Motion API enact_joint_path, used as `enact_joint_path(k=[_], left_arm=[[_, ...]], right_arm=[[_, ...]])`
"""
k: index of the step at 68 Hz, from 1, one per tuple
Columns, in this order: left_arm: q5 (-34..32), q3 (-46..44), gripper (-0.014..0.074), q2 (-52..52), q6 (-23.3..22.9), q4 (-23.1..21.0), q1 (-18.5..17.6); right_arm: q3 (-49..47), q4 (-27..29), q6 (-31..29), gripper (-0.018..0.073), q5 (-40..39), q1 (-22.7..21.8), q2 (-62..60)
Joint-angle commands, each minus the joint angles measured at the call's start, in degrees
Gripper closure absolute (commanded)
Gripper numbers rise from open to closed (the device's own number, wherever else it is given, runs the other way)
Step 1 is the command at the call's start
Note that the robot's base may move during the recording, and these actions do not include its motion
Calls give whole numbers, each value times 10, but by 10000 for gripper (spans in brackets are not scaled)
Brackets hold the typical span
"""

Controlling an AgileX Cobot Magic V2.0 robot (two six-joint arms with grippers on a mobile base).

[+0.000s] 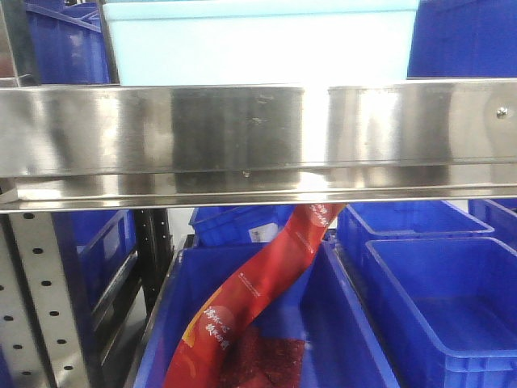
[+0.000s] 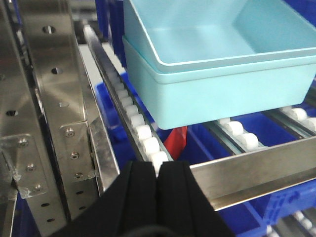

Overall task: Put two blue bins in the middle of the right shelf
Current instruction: 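Lower the light-blue bin onto the upper roller shelf with both grippers, then open both grippers and withdraw them below the shelf rail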

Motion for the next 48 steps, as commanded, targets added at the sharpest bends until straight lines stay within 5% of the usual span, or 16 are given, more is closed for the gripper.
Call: enact_joint_path(k=[1, 48], left_arm=[[-46, 44, 707, -42, -1, -1, -2], [-35, 70, 707, -100, -1, -1, -2]], right_arm=[[28, -13, -1, 721, -37, -1, -33], [41, -13, -1, 721, -39, -1, -52]])
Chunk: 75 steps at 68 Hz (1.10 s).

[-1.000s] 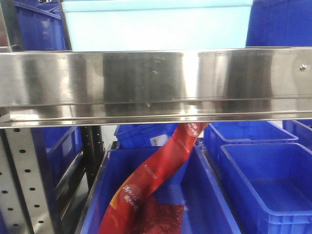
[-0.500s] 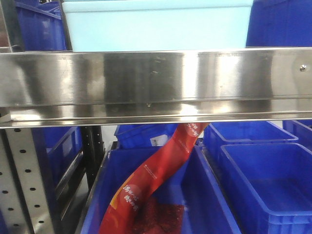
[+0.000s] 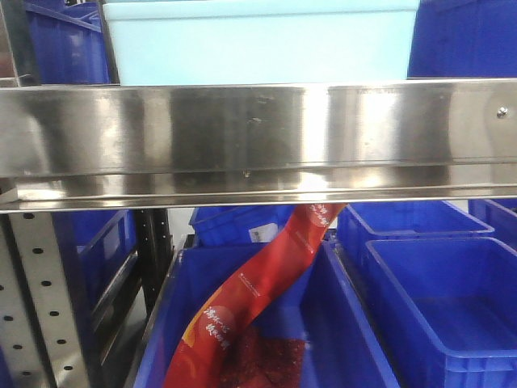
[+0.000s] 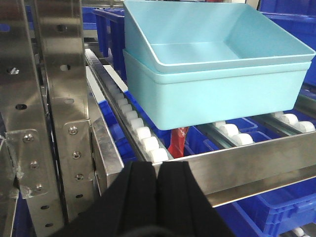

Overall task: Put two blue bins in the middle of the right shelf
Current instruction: 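Open both grippers and withdraw them below the shelf rail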

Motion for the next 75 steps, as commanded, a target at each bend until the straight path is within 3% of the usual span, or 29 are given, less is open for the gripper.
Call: enact_joint_path(k=[1, 11, 22, 42, 46, 49, 75], left_arm=[[-12, -1, 707, -4, -1, -1, -2], [-18, 13, 707, -25, 2, -1, 30], [-86, 101, 707, -94, 80, -46, 99], [-208, 298, 707, -204, 89, -50, 182], [-253, 307, 707, -204, 89, -50, 191], [-225, 307, 707, -204, 89, -50, 196], [-235, 307, 707, -204, 89, -50, 197]], right_arm=[[0, -8, -1, 721, -15, -1, -4], [0, -8, -1, 721, -15, -1, -4], [0, -8, -1, 721, -15, -1, -4], [0, -8, -1, 721, -15, -1, -4], [0, -8, -1, 721, -15, -1, -4], [0, -8, -1, 721, -15, -1, -5], [0, -8, -1, 721, -15, -1, -5]])
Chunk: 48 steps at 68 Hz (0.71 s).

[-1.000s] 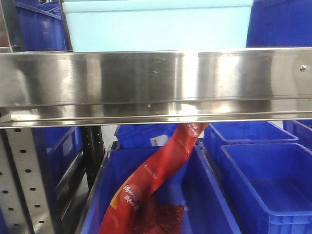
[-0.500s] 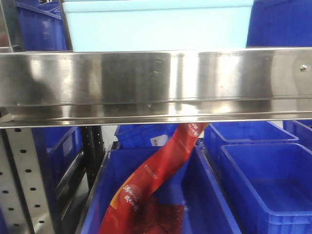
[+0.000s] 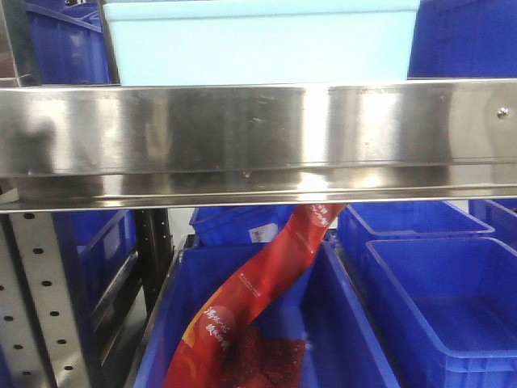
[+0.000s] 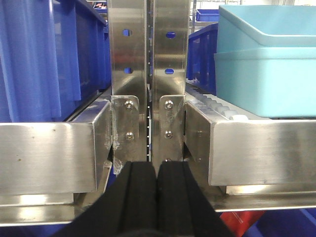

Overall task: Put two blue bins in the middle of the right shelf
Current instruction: 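Open both grippers and withdraw them below the shelf rail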

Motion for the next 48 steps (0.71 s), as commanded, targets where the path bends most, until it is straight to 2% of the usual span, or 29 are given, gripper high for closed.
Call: enact_joint_path(k=[1, 34, 37, 43, 48], left_arm=[[-13, -1, 707, -3, 1, -3, 2], [-13, -1, 707, -3, 1, -3, 2], [-13, -1, 707, -3, 1, -3, 2], [-13, -1, 707, -3, 1, -3, 2], [-13, -1, 707, -3, 1, -3, 2]], right_arm=[[0, -6, -1, 721, -13, -1, -3], [1, -2, -2, 721, -14, -5, -4], [2, 11, -12, 721, -13, -14, -8], [18, 80, -80, 721, -18, -64, -25], [42, 103, -95, 721, -37, -101, -45]])
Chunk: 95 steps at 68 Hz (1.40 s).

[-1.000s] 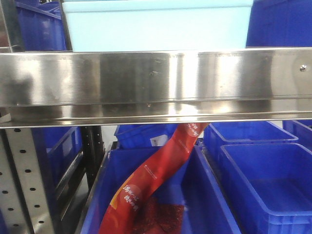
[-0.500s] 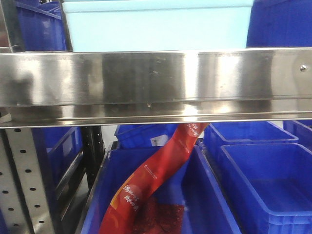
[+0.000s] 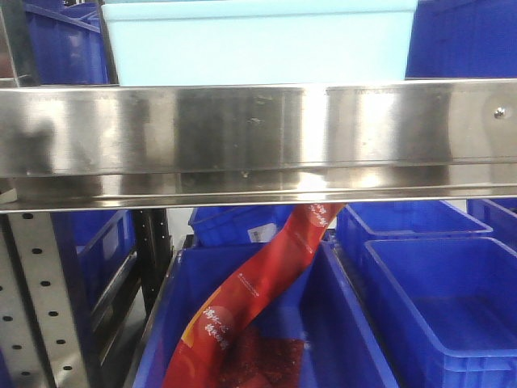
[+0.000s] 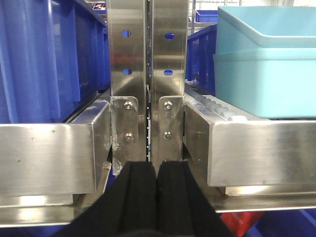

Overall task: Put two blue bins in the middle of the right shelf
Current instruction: 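Open both grippers and withdraw them below the shelf rail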

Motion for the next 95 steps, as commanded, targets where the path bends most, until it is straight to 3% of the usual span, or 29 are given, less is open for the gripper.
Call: enact_joint_path(k=[1, 12, 36, 40, 45, 95], left_arm=[[-11, -1, 707, -3, 0, -3, 2], [-11, -1, 707, -3, 0, -3, 2], [-11, -1, 707, -3, 0, -3, 2], [-11, -1, 707, -3, 0, -3, 2], [-12, -1, 707, -3, 0, -3, 2], [-12, -1, 707, -3, 0, -3, 2]], right_arm=[[27, 34, -28, 721, -36, -45, -26], [100, 49, -28, 721, -98, -105, -82], [261, 49, -28, 721, -211, -108, -204], [261, 49, -28, 721, -162, -108, -211], [261, 48, -28, 721, -157, -106, -211], [261, 48, -28, 721, -158, -106, -211]])
